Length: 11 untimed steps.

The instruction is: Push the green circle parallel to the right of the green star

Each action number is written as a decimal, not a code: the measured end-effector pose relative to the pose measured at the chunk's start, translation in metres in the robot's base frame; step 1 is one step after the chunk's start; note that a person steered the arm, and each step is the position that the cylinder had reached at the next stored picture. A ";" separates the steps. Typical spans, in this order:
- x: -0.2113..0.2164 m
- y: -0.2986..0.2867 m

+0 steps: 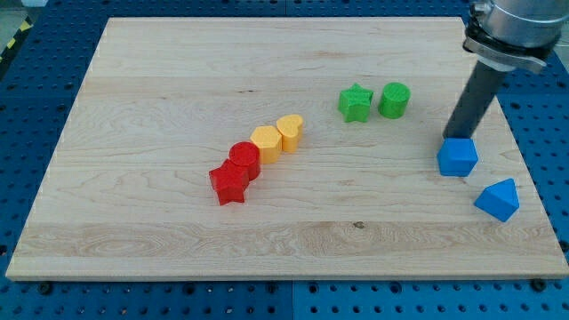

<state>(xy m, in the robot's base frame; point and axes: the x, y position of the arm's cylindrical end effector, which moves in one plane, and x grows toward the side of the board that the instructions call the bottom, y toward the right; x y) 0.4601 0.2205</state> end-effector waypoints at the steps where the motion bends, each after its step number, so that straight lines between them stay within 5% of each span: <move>1: 0.028 0.004; 2: 0.036 0.003; 4: -0.046 0.035; 6: -0.110 -0.002; 8: -0.099 -0.084; 10: -0.063 -0.107; 11: -0.091 -0.115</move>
<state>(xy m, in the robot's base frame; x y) 0.3690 0.1051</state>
